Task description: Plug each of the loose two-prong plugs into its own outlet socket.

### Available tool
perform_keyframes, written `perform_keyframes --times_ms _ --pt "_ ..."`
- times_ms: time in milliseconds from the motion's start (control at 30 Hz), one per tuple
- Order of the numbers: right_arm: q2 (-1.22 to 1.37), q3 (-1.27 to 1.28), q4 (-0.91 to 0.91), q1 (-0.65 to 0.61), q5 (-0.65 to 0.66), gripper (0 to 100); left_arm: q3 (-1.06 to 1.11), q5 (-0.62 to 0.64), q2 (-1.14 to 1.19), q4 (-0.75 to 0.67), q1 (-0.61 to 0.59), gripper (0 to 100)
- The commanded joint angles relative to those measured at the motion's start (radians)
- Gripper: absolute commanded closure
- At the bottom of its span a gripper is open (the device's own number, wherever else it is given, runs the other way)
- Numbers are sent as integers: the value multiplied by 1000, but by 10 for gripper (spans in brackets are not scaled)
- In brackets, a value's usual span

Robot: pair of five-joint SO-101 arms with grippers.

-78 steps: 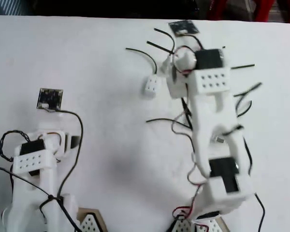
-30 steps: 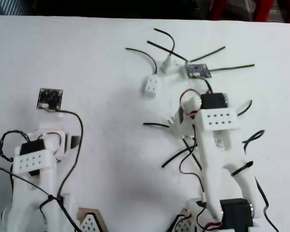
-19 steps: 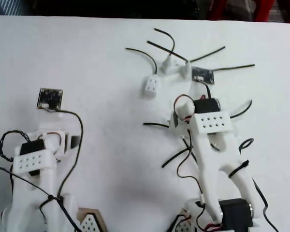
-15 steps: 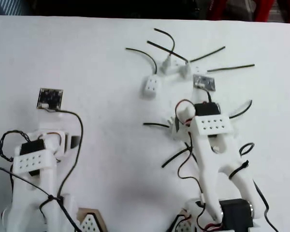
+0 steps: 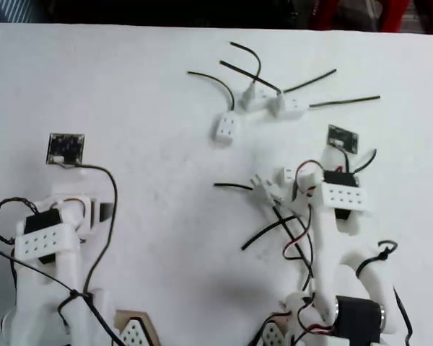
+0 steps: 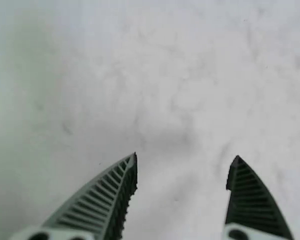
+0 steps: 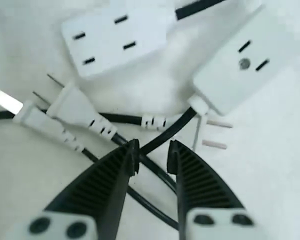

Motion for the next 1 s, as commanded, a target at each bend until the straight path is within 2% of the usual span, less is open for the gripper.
perform_keyframes --times_ms 0,167,433,567,733,867,967 --pt "-33 -8 -87 44 14 900 2 -2 -27 -17 -8 714" --pt "-33 -35 -139 76 14 900 2 -2 -24 -17 -8 714" --pt "-33 -189 19 30 6 896 2 -2 -24 -17 -8 714" --pt "-27 -181 59 -30 -15 834 2 0 -24 -17 -8 714" --pt "90 -184 50 -61 -87 811 2 -2 -24 -17 -8 714" --pt "234 -229 -4 -38 -92 811 2 -2 -24 -17 -8 714" --pt "337 -299 2 -4 -149 811 2 -3 -24 -17 -8 714"
